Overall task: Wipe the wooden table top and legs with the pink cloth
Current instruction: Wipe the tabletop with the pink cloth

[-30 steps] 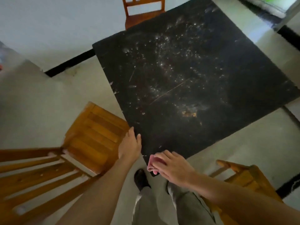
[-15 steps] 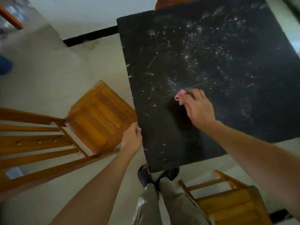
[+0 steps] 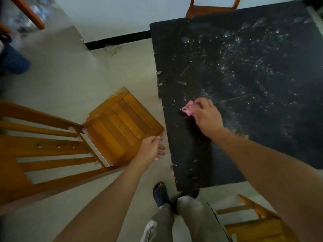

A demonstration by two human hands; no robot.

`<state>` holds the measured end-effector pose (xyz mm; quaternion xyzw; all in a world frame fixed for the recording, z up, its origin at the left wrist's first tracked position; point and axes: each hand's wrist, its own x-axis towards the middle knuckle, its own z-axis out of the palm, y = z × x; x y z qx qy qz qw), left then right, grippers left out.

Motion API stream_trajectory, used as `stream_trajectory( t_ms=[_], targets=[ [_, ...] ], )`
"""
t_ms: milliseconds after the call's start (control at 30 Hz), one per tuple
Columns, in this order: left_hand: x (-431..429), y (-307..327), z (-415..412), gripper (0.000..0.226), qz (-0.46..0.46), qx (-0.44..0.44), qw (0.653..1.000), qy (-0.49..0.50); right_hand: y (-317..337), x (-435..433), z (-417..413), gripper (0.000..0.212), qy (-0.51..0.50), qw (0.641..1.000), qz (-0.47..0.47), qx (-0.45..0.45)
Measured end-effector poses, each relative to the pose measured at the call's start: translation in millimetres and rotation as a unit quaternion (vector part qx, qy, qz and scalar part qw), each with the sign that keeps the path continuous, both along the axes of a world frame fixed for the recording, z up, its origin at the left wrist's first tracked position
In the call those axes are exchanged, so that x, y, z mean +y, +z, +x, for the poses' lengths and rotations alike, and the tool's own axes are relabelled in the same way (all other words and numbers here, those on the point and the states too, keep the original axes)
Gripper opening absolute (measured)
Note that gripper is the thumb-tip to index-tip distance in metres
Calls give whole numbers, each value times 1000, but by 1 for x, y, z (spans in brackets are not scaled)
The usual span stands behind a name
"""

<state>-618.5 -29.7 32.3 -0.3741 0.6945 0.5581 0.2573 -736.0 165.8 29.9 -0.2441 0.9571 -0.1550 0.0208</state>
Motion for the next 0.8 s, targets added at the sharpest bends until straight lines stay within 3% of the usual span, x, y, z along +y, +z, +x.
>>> stream_trajectory(
  t_ms=[67,133,333,467,533,700,800],
  targets=[
    [5,-1,1,19,-30,11,999,-4,15,3,-28,22,-78,997,-9,9],
    [15,-3,2,20,-53,13,999,4,26,12,-26,27,-62,997,-27,44],
    [44,-10,-9,33,-19,-73,995,63,13,17,38,51,192,981,1,14],
    [60,-9,-18,46,-45,-89,985,141,-16,14,18,53,287,958,-13,-14],
    [70,-12,-20,53,-68,-74,984,149,-22,12,-22,46,260,966,-10,-2],
    [91,-17,-20,46,-194,-40,974,110,11,22,-155,34,26,998,44,-21],
    [91,-16,-18,41,-259,-45,963,67,27,16,-150,30,90,995,-31,34]
  ],
)
